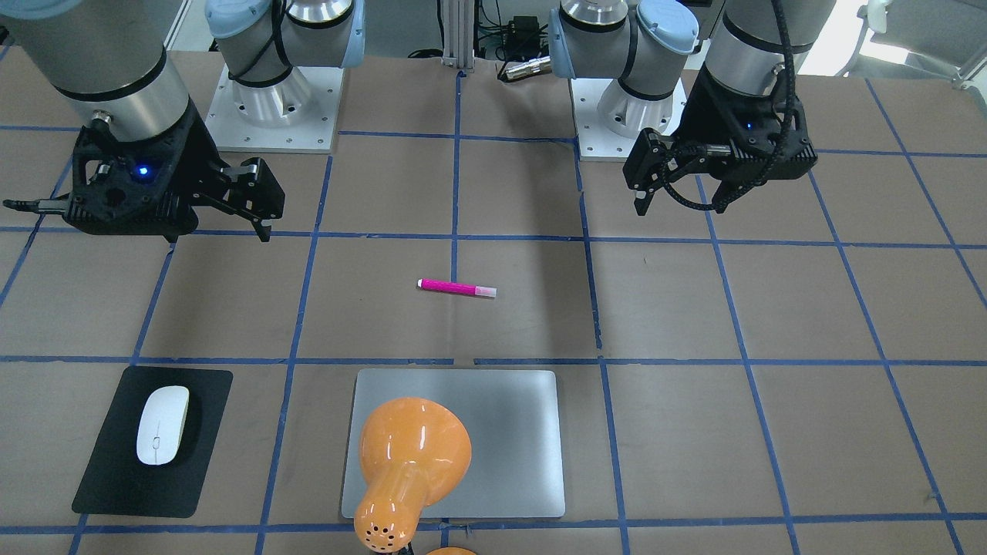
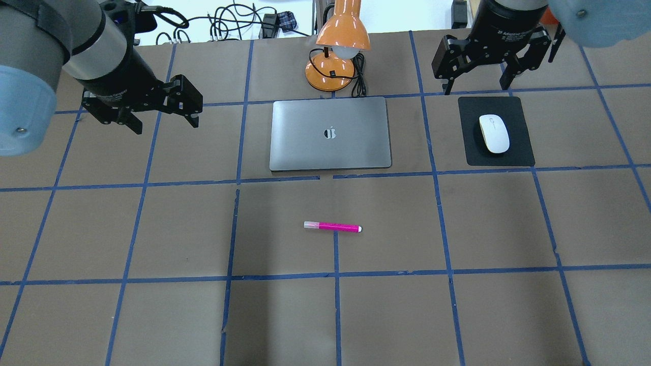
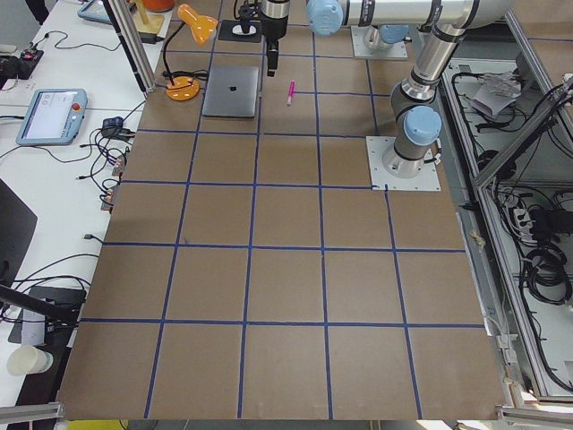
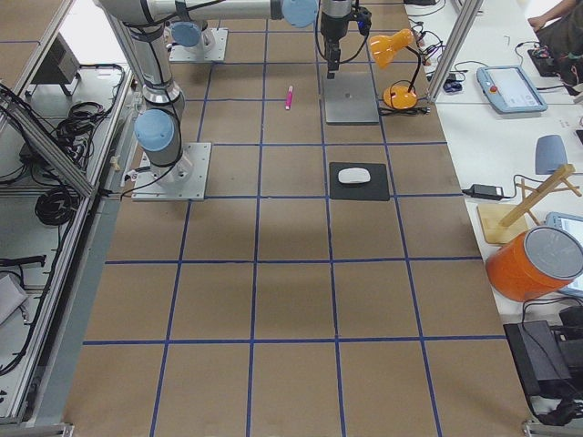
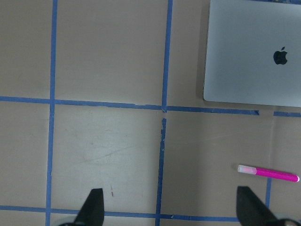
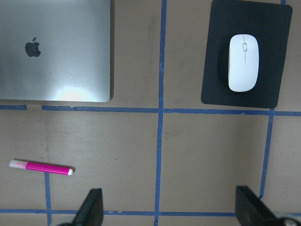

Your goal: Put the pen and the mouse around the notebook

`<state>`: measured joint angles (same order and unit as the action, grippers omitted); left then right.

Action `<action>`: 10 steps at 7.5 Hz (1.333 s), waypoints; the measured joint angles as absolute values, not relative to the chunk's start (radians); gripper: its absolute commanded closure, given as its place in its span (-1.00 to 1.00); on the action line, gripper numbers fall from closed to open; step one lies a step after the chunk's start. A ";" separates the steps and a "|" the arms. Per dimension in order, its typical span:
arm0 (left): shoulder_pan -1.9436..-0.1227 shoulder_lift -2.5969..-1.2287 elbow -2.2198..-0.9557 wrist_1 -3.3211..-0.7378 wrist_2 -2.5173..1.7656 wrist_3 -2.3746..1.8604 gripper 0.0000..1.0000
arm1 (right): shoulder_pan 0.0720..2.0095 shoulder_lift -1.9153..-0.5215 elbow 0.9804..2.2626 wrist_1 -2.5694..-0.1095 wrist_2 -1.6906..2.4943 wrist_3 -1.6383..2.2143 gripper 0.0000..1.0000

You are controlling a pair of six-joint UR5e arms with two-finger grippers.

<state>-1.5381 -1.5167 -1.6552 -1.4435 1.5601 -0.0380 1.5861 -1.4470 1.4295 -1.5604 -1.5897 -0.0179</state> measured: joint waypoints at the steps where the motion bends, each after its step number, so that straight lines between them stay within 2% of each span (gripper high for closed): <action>1: -1.536 -1.516 -1.655 -1.444 1.560 -0.037 -1.00 | 1.586 -1.447 1.430 -1.563 -1.592 -0.017 -1.00; 10: -1.523 -1.510 -1.655 -1.447 1.557 -0.037 -1.00 | 1.579 -1.443 1.433 -1.558 -1.587 -0.015 -1.00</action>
